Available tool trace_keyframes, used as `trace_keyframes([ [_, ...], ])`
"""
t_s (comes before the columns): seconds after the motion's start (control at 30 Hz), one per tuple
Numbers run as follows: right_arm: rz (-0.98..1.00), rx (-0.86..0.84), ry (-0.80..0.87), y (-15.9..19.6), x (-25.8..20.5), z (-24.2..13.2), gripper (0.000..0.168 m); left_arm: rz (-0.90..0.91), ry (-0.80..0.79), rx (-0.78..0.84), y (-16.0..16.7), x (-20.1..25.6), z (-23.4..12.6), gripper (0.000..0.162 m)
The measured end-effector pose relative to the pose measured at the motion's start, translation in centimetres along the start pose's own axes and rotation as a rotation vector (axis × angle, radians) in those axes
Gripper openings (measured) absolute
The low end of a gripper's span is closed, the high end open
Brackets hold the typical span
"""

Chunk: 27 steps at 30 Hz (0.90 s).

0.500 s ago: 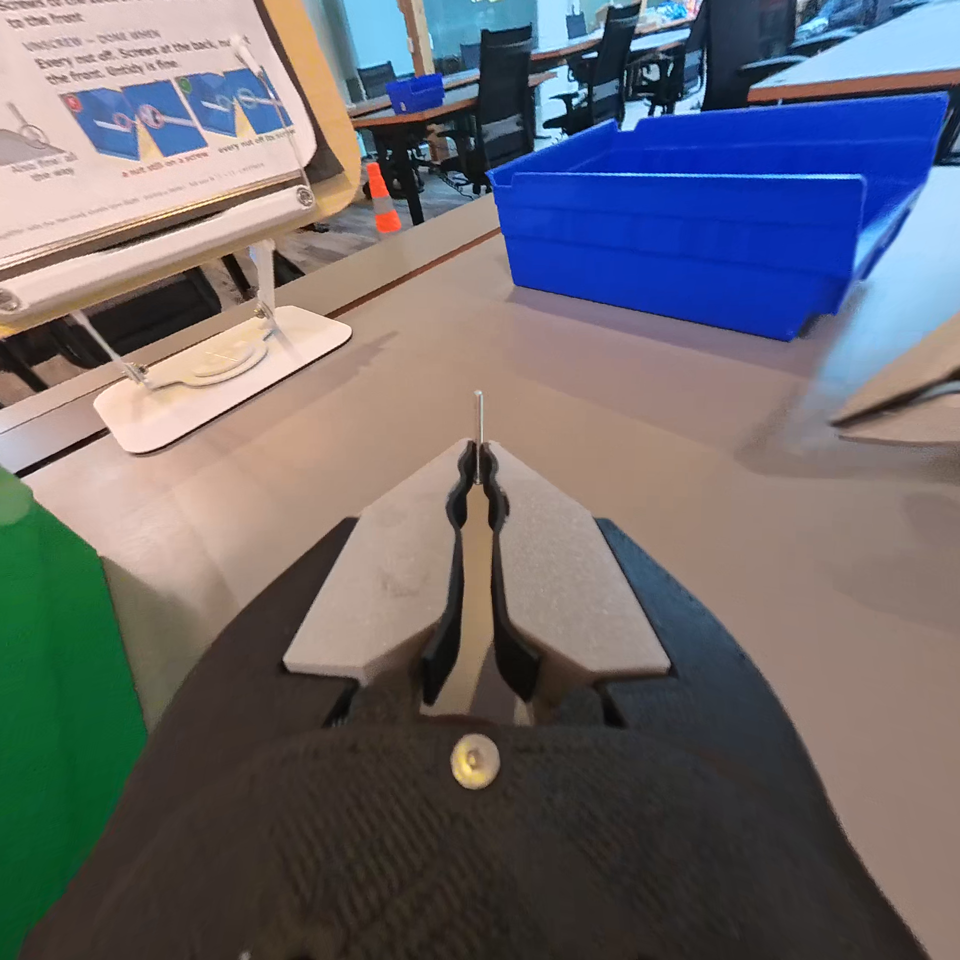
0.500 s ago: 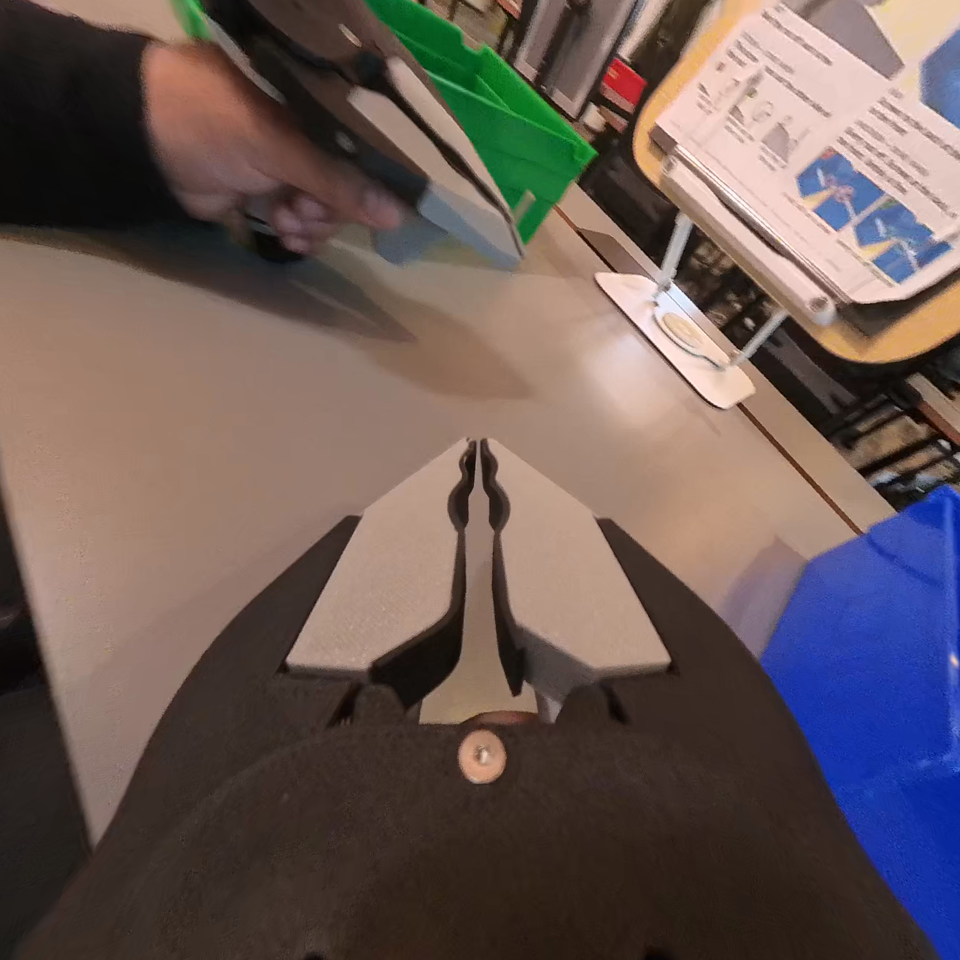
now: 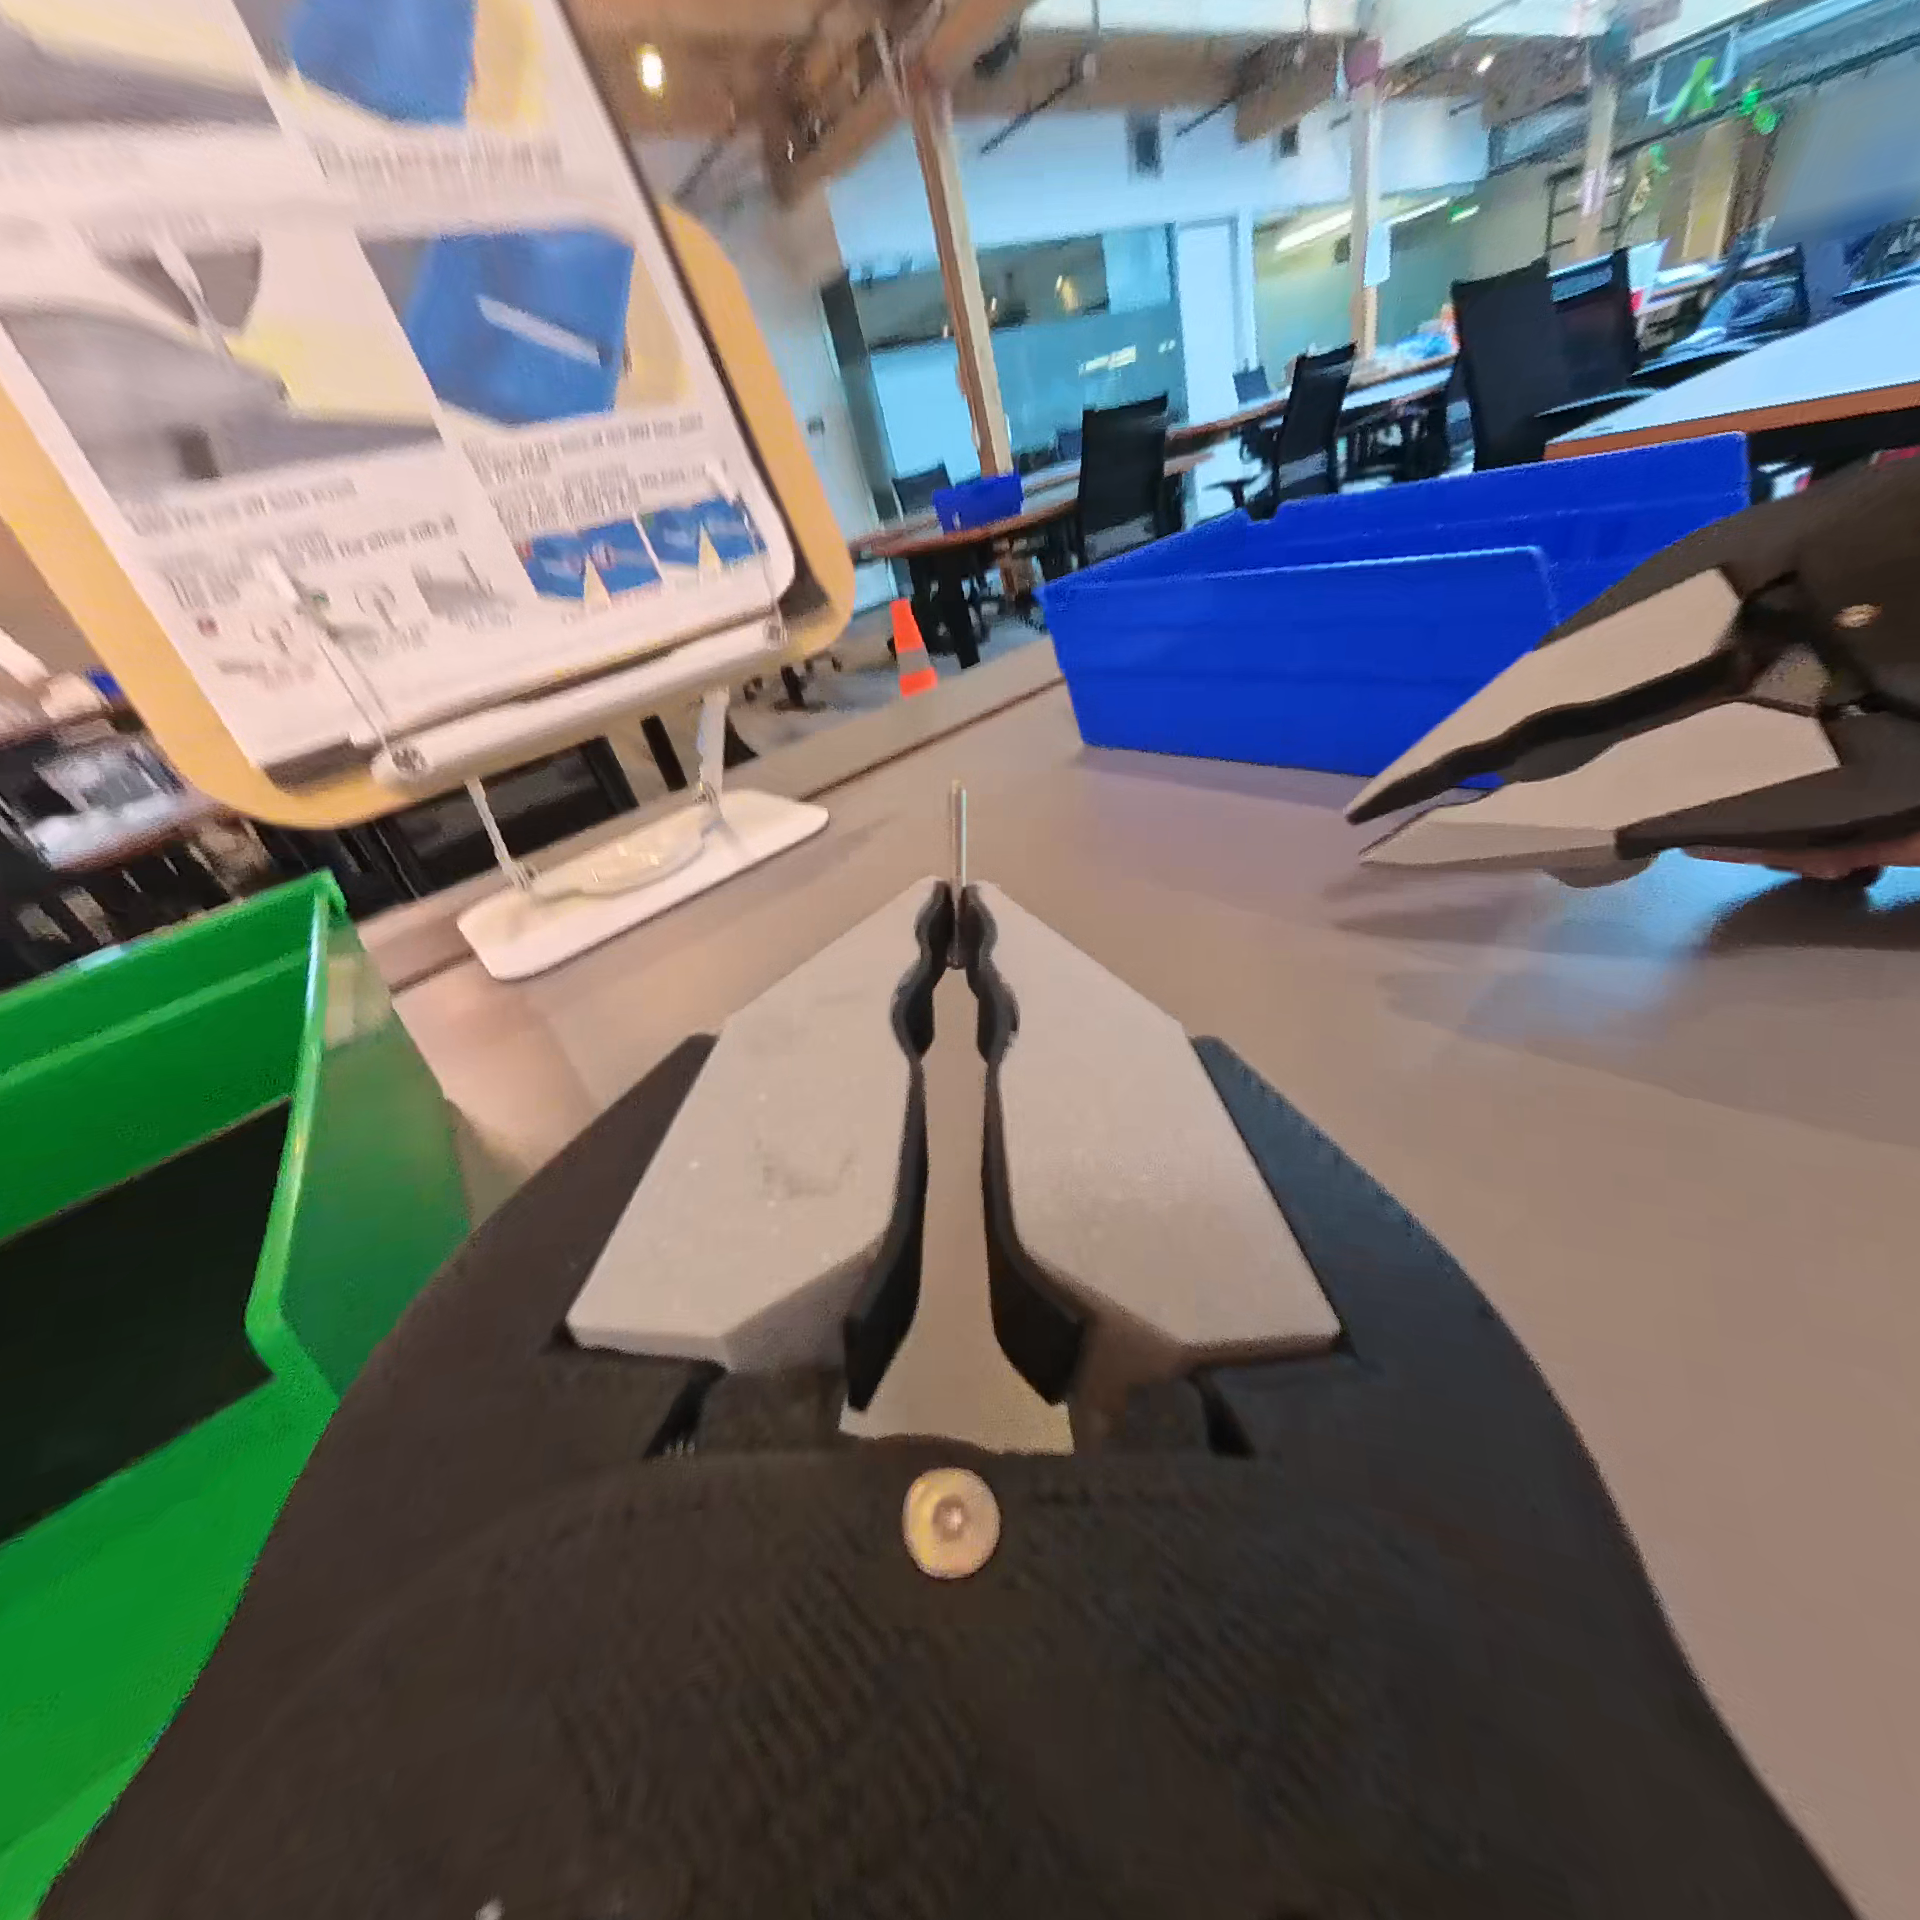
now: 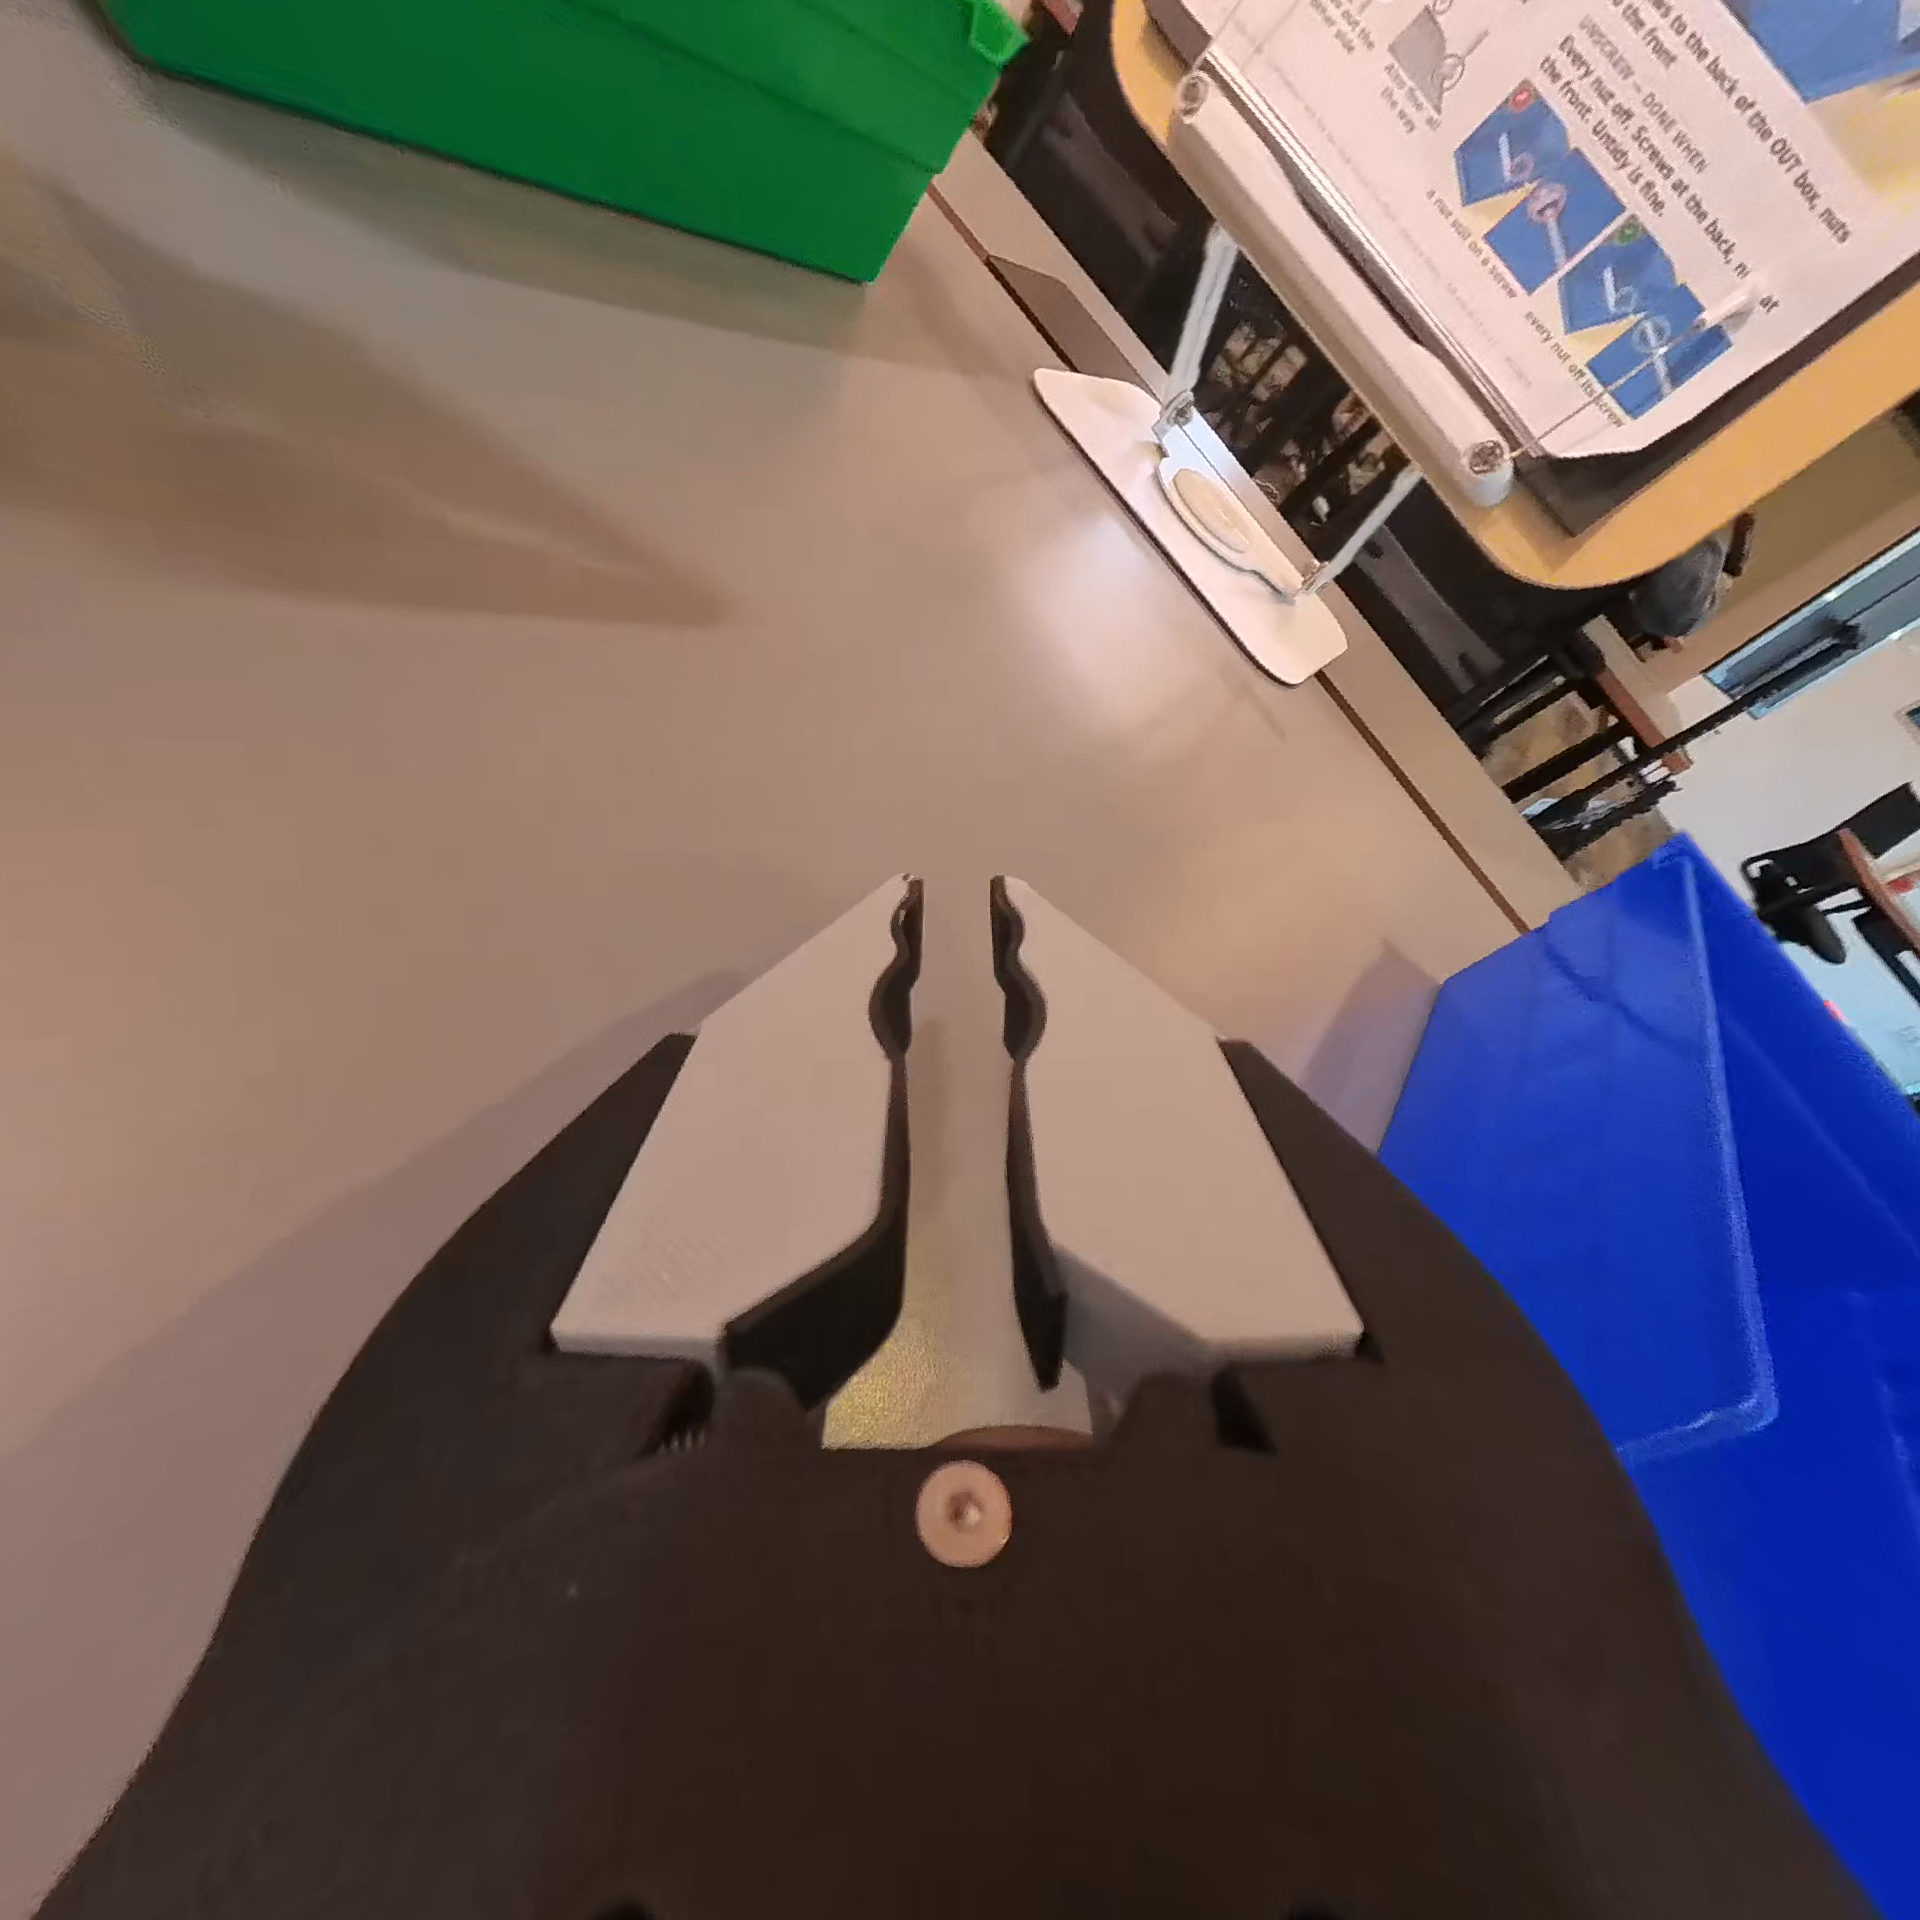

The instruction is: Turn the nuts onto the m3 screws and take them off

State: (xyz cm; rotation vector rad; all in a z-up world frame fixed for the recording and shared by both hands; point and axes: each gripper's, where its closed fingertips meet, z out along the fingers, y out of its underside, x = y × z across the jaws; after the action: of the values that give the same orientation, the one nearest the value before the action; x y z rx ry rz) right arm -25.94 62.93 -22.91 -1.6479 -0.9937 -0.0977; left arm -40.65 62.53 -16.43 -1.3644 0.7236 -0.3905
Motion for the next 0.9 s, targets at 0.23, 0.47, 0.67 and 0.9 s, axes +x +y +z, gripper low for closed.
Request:
trace_keyframes([
  [0.23,-0.151,-0.076,0.004,0.8,-1.5,0.8,0.009,0.18,-0.02,-0.056,0.7,1.5,0.0,0.0],
  [0.47,-0.128,-0.062,-0.029,0.6,-1.7,0.9,0.007,0.229,-0.044,-0.089,1.2,1.3,0.3,0.0],
  [0.67,-0.064,-0.001,-0.054,-0.2,-1.5,0.3,0.007,0.2,-0.083,-0.076,1.0,0.3,0.1,0.0],
  [0.9,0.004,0.045,-0.08,-0.8,-1.2,-0.1,0.008,0.219,-0.085,-0.1,1.3,0.5,0.3,0.0],
])
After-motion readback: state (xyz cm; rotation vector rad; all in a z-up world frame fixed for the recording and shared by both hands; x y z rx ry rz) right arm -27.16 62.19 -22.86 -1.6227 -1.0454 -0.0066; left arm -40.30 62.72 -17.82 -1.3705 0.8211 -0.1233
